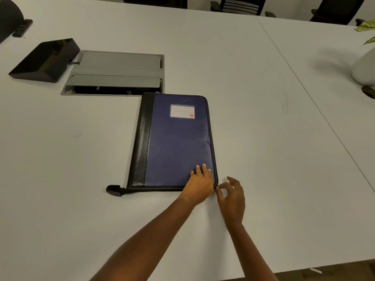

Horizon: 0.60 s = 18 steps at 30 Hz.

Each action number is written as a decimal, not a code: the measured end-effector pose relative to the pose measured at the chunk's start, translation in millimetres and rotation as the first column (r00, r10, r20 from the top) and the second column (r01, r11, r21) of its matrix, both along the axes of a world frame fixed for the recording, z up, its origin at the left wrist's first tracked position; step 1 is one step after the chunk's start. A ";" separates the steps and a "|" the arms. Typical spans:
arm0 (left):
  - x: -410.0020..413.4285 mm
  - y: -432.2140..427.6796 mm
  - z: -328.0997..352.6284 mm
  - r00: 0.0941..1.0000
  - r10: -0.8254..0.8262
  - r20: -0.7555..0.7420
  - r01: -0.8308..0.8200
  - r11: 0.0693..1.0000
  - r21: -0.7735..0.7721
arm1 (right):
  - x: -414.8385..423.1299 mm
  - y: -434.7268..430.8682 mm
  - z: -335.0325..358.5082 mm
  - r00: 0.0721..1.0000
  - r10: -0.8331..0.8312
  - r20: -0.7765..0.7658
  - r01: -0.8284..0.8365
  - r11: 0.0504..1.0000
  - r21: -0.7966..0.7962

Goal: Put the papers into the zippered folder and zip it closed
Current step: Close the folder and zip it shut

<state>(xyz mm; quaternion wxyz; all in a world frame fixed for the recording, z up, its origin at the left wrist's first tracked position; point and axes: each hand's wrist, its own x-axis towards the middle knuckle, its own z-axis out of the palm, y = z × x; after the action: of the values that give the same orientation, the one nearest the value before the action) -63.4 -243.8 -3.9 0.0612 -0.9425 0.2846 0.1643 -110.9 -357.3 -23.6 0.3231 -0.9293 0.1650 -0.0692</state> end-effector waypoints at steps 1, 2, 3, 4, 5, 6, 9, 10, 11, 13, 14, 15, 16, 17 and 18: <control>1.3 -1.5 1.5 1.000 -0.015 -0.006 0.015 1.000 0.005 | 0.2 -0.5 -0.8 1.000 0.009 0.011 -0.009 1.000 -0.014; 1.9 -2.7 3.4 0.999 -0.025 -0.021 0.025 1.000 0.010 | 0.3 -0.9 -1.7 0.999 0.020 0.025 -0.019 0.999 -0.026; 2.5 -3.7 5.0 0.999 -0.034 -0.041 0.035 0.999 0.019 | 0.3 -1.1 -2.5 0.999 0.028 0.041 -0.027 0.999 -0.032; 2.5 -4.3 7.0 0.997 -0.038 -0.066 0.040 0.999 0.025 | 0.4 -1.1 -3.2 0.998 0.030 0.054 -0.029 0.999 -0.035; 2.6 -5.2 9.5 0.995 -0.044 -0.085 0.047 0.998 0.036 | 1.3 -1.0 -3.6 0.998 0.026 0.064 -0.024 0.999 -0.034; 2.8 -6.1 13.0 0.992 -0.044 -0.116 0.048 0.998 0.038 | 3.1 -1.0 -3.6 0.997 0.018 0.072 -0.016 0.999 -0.032; 2.6 -6.3 22.8 0.980 -0.026 -0.196 0.031 0.999 0.024 | 14.0 -3.0 -1.7 0.997 0.008 0.082 -0.006 1.000 -0.016; 2.8 -5.9 24.5 0.978 -0.034 -0.204 0.041 0.999 0.029 | 18.5 -4.4 -0.6 0.996 0.015 0.085 -0.014 1.000 -0.014; 2.7 -5.0 26.9 0.978 -0.045 -0.204 0.050 0.999 0.020 | 22.9 -6.3 0.4 0.996 0.029 0.089 -0.027 0.999 -0.018; 1.0 -3.7 27.6 0.982 -0.017 -0.190 0.015 1.000 -0.011 | 30.8 -10.3 2.1 0.994 0.058 0.091 -0.056 0.998 -0.031; 0.5 -4.6 26.8 0.985 -0.016 -0.173 0.015 1.000 -0.009 | 34.5 -12.3 3.1 0.994 0.069 0.087 -0.066 0.997 -0.037; 0.4 -5.1 26.2 0.985 -0.035 -0.172 0.039 0.999 0.020 | 38.1 -13.8 3.9 0.993 0.079 0.082 -0.075 0.996 -0.043; 0.8 -4.9 26.2 0.981 -0.054 -0.184 0.063 0.997 0.042 | 41.6 -14.9 4.6 0.993 0.089 0.079 -0.086 0.995 -0.049; 0.9 -4.8 25.9 0.980 -0.048 -0.192 0.058 0.997 0.049 | 44.8 -15.7 5.2 0.992 0.103 0.075 -0.099 0.993 -0.057; 1.2 -3.7 26.9 0.980 -0.057 -0.190 0.069 0.996 0.056 | 47.5 -16.2 5.7 0.991 0.119 0.068 -0.115 0.991 -0.068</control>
<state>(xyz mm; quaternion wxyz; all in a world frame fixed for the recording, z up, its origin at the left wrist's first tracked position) -62.2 -247.5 23.1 0.0685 -0.9109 0.3134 0.2596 -63.3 -373.6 -17.8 0.3023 -0.9442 0.0961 -0.0890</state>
